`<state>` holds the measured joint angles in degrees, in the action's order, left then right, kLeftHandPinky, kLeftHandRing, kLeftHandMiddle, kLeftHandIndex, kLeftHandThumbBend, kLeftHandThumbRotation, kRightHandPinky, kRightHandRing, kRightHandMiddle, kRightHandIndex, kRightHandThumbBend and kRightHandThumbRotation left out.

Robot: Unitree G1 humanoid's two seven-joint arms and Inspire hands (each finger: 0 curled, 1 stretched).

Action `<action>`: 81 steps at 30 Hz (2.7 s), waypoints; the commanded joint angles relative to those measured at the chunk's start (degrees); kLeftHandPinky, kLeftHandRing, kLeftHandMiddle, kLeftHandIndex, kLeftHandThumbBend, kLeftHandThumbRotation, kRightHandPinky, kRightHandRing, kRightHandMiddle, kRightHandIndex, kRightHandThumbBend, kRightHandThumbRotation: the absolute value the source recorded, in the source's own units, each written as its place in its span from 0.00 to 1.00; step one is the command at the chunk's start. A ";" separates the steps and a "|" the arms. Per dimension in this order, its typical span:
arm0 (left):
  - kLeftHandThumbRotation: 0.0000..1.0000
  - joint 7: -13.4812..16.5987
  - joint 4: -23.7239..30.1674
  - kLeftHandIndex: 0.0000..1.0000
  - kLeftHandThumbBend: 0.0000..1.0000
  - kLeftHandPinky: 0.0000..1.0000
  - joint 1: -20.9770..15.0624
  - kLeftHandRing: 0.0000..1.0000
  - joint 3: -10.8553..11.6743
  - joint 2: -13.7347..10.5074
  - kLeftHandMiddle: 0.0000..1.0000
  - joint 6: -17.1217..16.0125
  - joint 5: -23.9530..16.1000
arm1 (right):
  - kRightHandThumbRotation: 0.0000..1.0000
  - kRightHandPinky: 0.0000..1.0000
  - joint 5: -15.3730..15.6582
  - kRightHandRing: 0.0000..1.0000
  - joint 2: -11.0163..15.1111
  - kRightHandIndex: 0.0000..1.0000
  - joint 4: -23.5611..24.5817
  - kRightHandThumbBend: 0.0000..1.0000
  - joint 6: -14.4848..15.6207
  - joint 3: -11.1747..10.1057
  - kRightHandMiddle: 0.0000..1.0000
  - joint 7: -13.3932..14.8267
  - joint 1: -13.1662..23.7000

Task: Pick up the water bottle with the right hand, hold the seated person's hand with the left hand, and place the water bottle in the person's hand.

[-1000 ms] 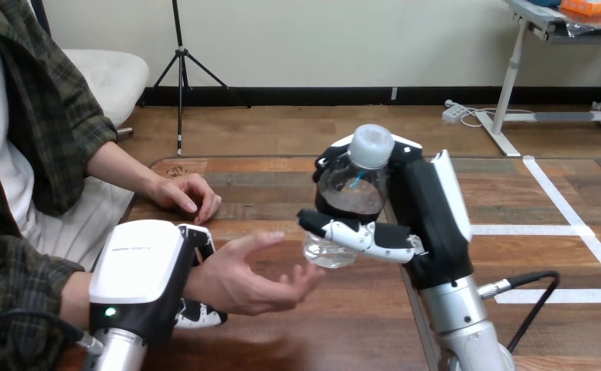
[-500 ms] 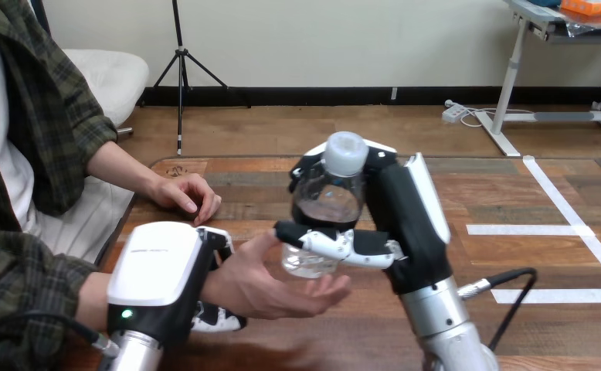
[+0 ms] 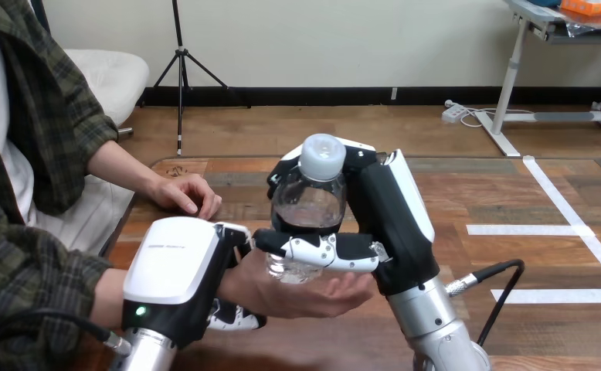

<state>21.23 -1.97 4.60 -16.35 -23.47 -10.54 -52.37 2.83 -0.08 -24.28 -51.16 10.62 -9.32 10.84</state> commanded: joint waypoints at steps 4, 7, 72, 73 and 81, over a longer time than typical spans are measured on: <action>0.00 2.25 3.92 0.29 0.94 0.23 -2.93 0.25 -1.07 1.28 0.29 -2.77 -0.25 | 0.00 0.31 -0.95 0.37 -1.37 0.46 3.79 0.68 -1.09 0.37 0.42 -0.36 3.25; 0.00 2.29 4.22 0.28 0.94 0.22 -2.93 0.25 -1.22 1.54 0.29 -2.62 -0.46 | 0.00 0.30 -0.88 0.36 -1.38 0.46 3.92 0.68 -1.03 0.55 0.41 -0.45 3.03; 0.00 2.62 4.14 0.27 0.96 0.21 -3.29 0.24 -0.90 2.36 0.28 -3.44 -0.73 | 0.00 0.31 -2.88 0.38 0.62 0.47 3.92 0.65 -0.91 -2.64 0.43 -1.75 2.47; 0.00 2.84 4.02 0.27 0.96 0.21 -3.30 0.24 -0.90 2.33 0.28 -3.51 -0.81 | 0.00 0.32 -2.73 0.38 0.65 0.47 3.80 0.65 -0.99 -2.93 0.43 -1.55 2.58; 0.00 4.18 3.14 0.27 0.97 0.21 -3.48 0.23 -0.91 2.19 0.27 -4.07 -0.88 | 0.00 0.34 -2.64 0.40 1.22 0.47 1.15 0.65 -2.22 -5.67 0.45 -0.09 4.18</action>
<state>22.78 -0.82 4.60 -17.14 -21.92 -12.19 -53.60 0.98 0.53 -22.88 -51.27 8.34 -11.53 10.15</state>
